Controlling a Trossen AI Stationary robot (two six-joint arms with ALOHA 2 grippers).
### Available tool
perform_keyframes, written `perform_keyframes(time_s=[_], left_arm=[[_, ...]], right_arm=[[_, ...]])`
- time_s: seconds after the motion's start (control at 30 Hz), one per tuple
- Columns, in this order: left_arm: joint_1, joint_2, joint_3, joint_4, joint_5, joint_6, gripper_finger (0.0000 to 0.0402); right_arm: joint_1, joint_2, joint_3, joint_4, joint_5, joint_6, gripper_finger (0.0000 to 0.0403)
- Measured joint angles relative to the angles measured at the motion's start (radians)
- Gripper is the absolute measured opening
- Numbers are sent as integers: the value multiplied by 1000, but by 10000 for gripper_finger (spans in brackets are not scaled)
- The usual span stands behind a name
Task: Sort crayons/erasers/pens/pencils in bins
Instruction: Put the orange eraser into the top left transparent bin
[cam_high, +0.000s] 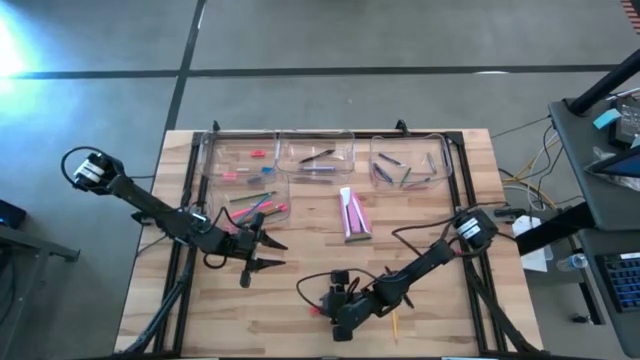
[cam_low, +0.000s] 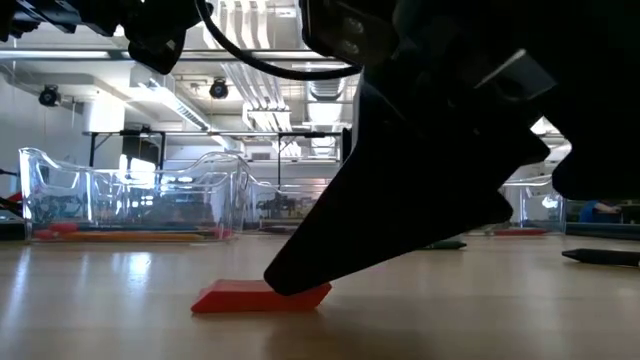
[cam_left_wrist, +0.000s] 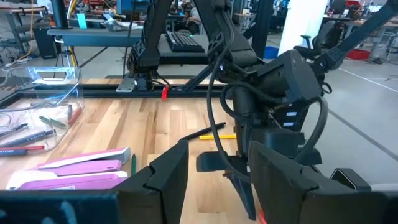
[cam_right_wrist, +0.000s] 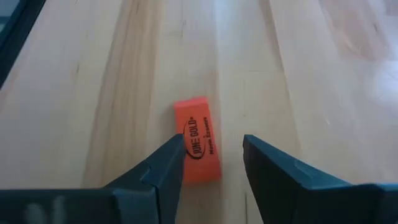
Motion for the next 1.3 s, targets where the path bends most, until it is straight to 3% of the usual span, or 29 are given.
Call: perform_keyframes(time_s=[0.5,0.93,1.3], left_arm=[[0,0,-3,0,0,-3,152],[0,0,-6,0,0,-4,152],[-1,0,-8,0,0,-5,152]], right_arm=[[1,20,2,18,-35,33,140],[1,16,12,11,-40,26,54],[-2,-26,39,8,-31,-10,51]])
